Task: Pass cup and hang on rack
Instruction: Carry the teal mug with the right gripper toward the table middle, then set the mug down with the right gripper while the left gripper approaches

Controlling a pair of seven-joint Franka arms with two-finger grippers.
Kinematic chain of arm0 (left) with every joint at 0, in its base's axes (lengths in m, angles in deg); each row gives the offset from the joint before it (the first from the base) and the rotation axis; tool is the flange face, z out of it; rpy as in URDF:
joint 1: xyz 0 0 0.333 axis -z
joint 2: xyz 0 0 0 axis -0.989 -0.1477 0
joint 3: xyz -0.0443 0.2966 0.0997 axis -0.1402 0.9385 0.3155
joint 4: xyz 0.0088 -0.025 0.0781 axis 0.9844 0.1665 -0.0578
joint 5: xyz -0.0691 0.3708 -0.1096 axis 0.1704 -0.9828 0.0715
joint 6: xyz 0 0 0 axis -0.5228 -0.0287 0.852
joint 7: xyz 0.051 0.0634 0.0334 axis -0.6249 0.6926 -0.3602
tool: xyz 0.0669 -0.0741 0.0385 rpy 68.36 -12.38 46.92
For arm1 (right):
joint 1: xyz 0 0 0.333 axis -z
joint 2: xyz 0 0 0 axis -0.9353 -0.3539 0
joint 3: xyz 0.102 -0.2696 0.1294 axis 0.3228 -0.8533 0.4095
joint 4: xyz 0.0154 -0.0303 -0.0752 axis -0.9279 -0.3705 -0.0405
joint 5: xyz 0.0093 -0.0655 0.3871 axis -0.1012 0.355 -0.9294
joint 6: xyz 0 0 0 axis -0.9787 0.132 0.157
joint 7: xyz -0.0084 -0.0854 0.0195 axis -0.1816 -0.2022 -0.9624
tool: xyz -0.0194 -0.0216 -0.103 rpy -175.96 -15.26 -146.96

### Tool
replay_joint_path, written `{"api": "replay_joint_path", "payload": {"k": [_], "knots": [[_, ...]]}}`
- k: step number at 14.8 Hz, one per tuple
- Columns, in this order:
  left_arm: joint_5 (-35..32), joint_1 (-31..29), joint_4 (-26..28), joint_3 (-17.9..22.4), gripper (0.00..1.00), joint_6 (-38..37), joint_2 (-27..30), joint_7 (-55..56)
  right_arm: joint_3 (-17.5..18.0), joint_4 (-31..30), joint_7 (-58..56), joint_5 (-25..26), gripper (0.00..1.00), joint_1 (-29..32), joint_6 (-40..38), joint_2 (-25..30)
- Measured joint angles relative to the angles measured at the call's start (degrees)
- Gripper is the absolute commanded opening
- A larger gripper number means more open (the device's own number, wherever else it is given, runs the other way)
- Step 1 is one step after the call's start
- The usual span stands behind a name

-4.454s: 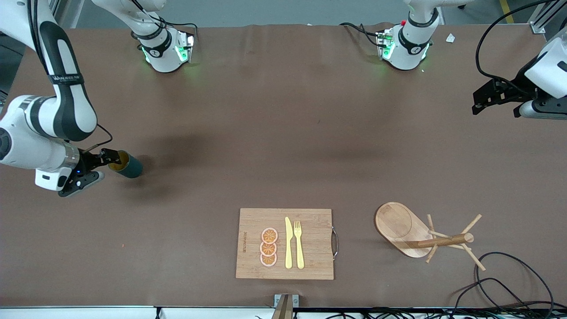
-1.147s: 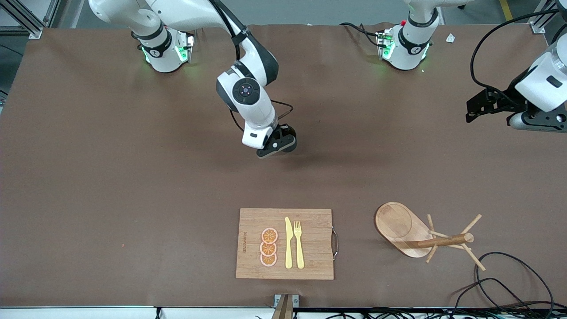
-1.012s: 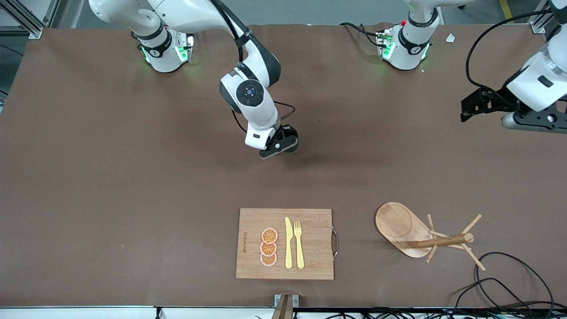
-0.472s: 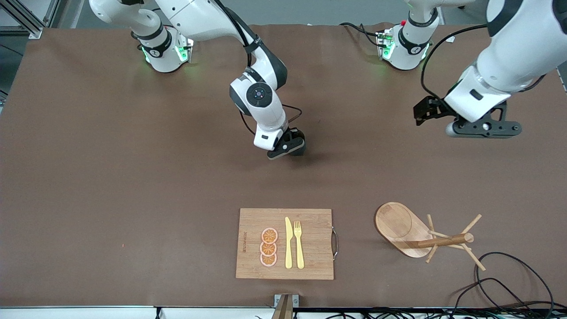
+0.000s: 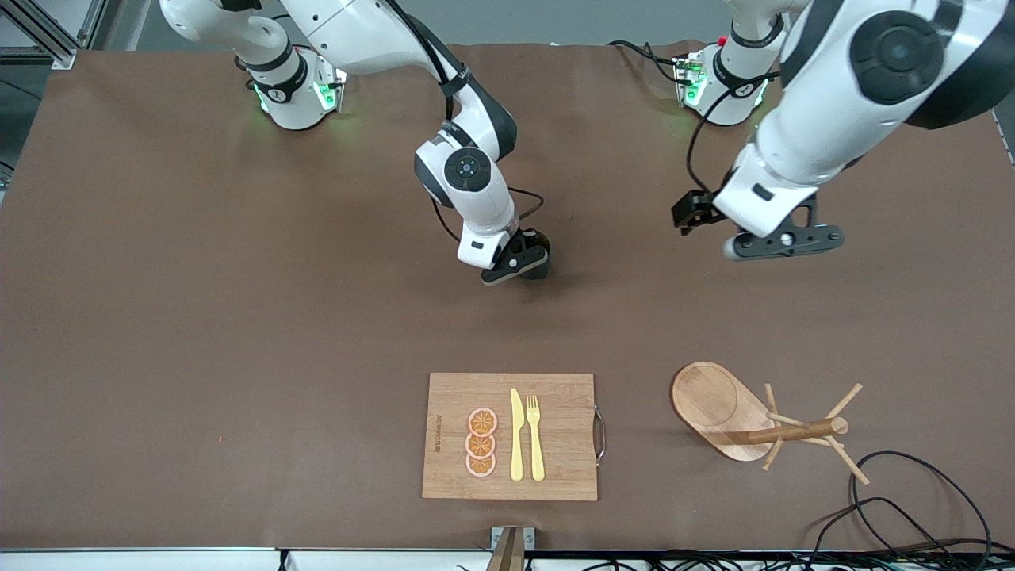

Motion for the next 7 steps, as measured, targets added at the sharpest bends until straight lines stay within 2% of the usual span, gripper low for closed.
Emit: {"api": "replay_joint_path", "payload": {"k": [7], "knots": [[-0.5, 5.6, 0.0, -0.1, 1.0, 2.3, -3.1, 10.7, -0.5, 1.9, 1.9, 0.0, 1.0, 0.0, -1.1, 0.1]]}}
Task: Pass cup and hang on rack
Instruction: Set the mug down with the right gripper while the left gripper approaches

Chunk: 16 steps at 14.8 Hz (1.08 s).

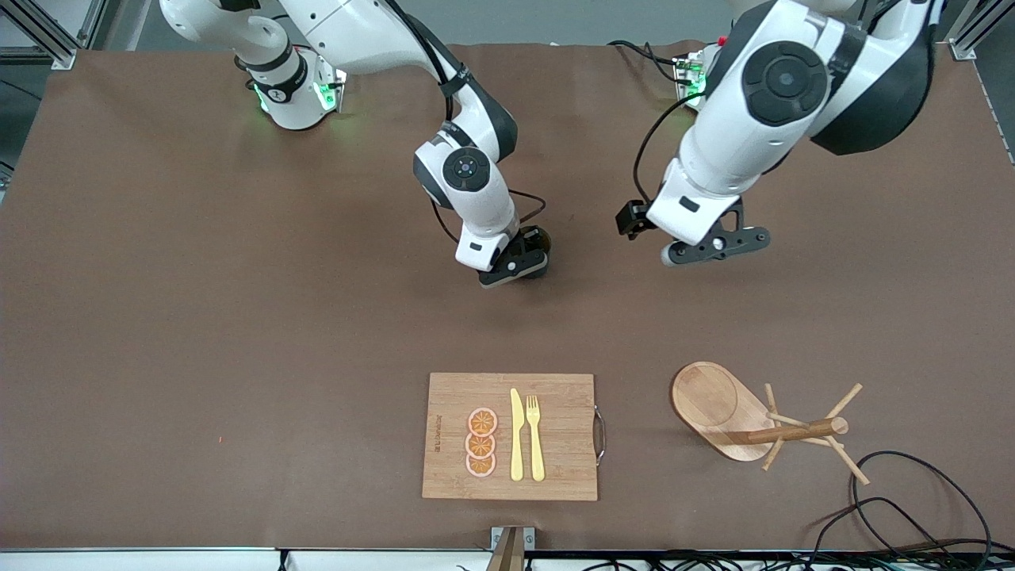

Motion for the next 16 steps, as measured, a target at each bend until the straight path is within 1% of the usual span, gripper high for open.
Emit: {"api": "replay_joint_path", "payload": {"k": [1, 3, 5, 7, 11, 14, 16], "knots": [[-0.7, 0.9, 0.0, 0.0, 1.0, 0.0, -0.2, 1.4, 0.0, 0.8, 0.0, 0.0, 1.0, 0.0, -1.6, 0.3], [-1.4, 2.7, 0.0, 0.0, 1.0, 0.0, -0.4, 4.6, -0.3, 3.0, 0.2, 0.0, 1.0, 0.4, -7.1, 2.0], [-2.1, 4.3, 0.0, -0.1, 1.0, 0.0, -0.5, 8.7, -0.6, 5.0, 0.3, 0.0, 1.0, 1.8, -14.1, 4.9], [-3.6, 5.8, 0.0, -0.1, 1.0, 0.0, -0.7, 12.7, -0.9, 5.8, 0.3, 0.0, 1.0, 4.2, -19.8, 8.4], [-5.9, 9.4, 0.0, -0.1, 1.0, 0.0, -1.8, 21.8, -1.3, 5.8, 0.3, 0.1, 1.0, 11.6, -29.4, 13.2], [-8.8, 13.1, 0.0, -0.2, 1.0, 0.4, -3.1, 29.4, -1.8, 5.8, -0.3, 1.4, 1.0, 17.7, -33.2, 14.7], [-12.4, 16.3, 0.0, -0.2, 1.0, 1.5, -4.8, 34.9, -2.0, 5.9, -1.7, 2.1, 1.0, 21.3, -34.3, 15.4]]}}
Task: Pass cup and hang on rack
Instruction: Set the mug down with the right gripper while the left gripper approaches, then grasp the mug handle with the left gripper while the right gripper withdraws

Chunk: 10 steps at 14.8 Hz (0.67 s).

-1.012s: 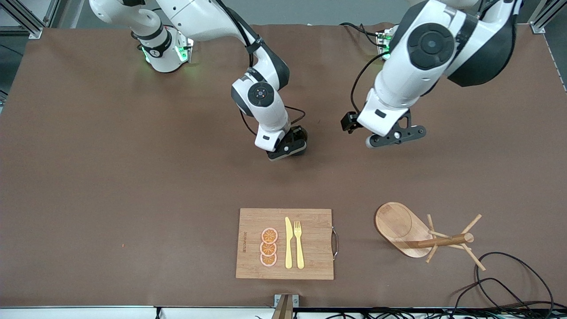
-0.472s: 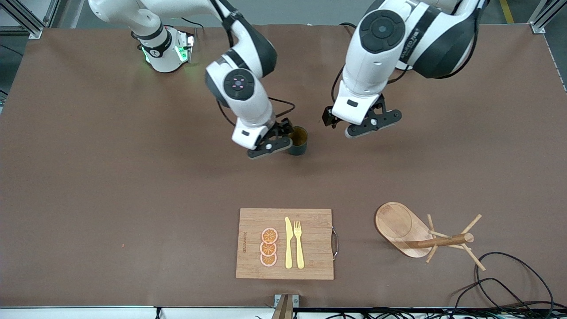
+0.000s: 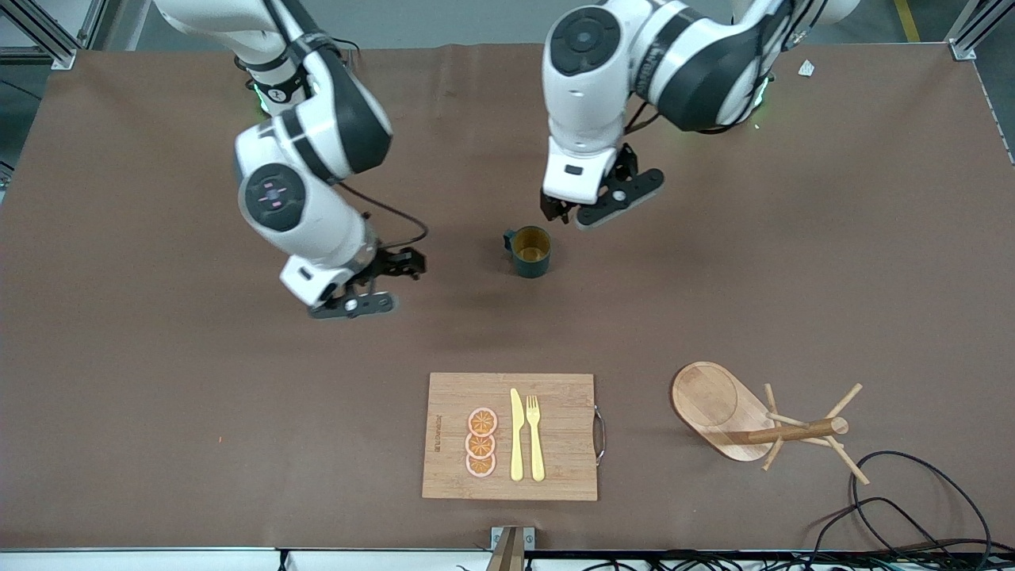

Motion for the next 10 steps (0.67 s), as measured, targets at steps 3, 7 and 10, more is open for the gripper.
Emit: {"api": "replay_joint_path", "payload": {"k": [3, 7, 10], "knots": [[-4.7, 4.8, 0.0, 0.0, 0.99, 2.5, -3.9, 9.0, -0.1, 1.4, -1.8, 0.3, 1.0, 4.3, -3.1, 0.5], [-9.6, 10.1, -2.0, 0.0, 0.97, 5.3, -10.1, 21.4, -0.8, 7.6, -2.6, 0.8, 1.0, 11.6, -14.0, 0.8], [-14.4, 14.8, -5.0, 0.2, 0.92, 5.4, -15.9, 32.8, -1.0, 10.3, -8.0, 4.5, 1.0, 16.5, -18.3, 2.2]]}}
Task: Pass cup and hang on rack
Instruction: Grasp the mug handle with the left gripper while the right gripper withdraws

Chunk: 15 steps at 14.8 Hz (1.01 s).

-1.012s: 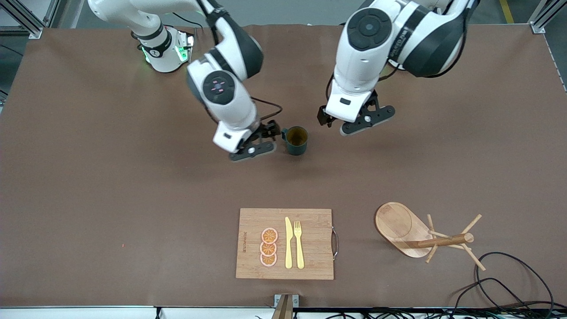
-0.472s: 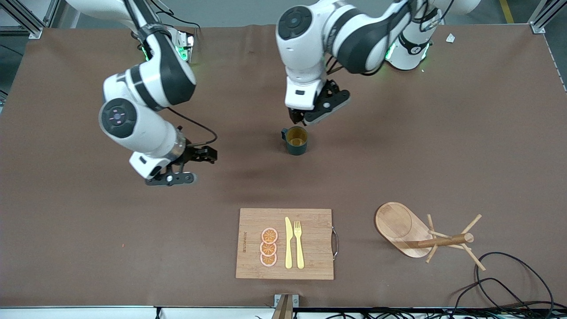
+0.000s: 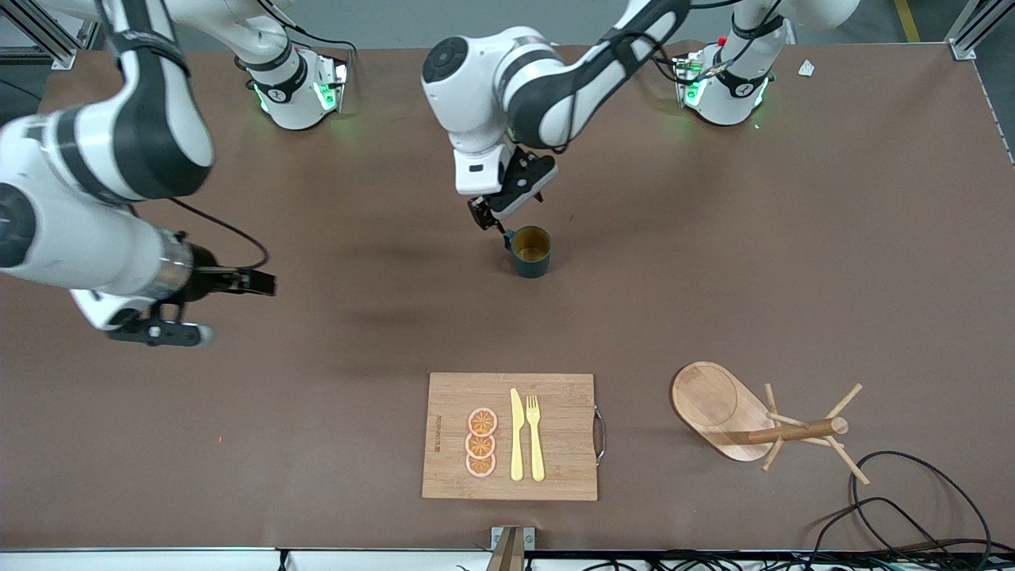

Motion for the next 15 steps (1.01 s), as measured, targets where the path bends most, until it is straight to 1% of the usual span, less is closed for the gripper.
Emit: {"api": "replay_joint_path", "payload": {"k": [3, 5, 9, 10, 12, 13, 15], "knots": [[-3.8, 3.8, -2.0, 0.2, 0.91, 0.0, -4.9, 8.7, -0.1, 0.2, -5.3, 1.9, 1.0, 4.8, -1.0, 1.5], [-5.1, 6.1, -3.6, 1.2, 0.91, 0.0, -7.6, 13.4, -0.1, 0.2, -8.4, 2.6, 1.0, 8.0, -2.2, 2.0], [-5.3, 13.9, -5.2, 8.6, 0.91, -0.1, -11.7, 19.4, -0.1, 0.3, -10.3, 4.1, 1.0, 10.7, -3.0, 3.1], [-5.3, 15.1, -5.7, 9.5, 0.89, -0.1, -12.7, 20.9, -0.1, 0.3, -10.3, 4.2, 1.0, 10.9, -3.0, 3.3], [-5.4, 15.8, -7.0, 10.1, 0.88, -0.1, -14.6, 23.0, -0.1, 0.3, -10.3, 4.6, 1.0, 11.0, -3.0, 3.3], [-5.5, 15.9, -7.4, 10.4, 0.87, -0.1, -15.2, 23.4, -0.1, 0.3, -10.3, 4.8, 1.0, 11.1, -3.0, 3.3], [-5.5, 16.5, -7.8, 11.8, 0.78, -0.1, -16.1, 24.0, 0.0, 0.7, -10.3, 5.9, 1.0, 11.2, -3.0, 3.3]]}}
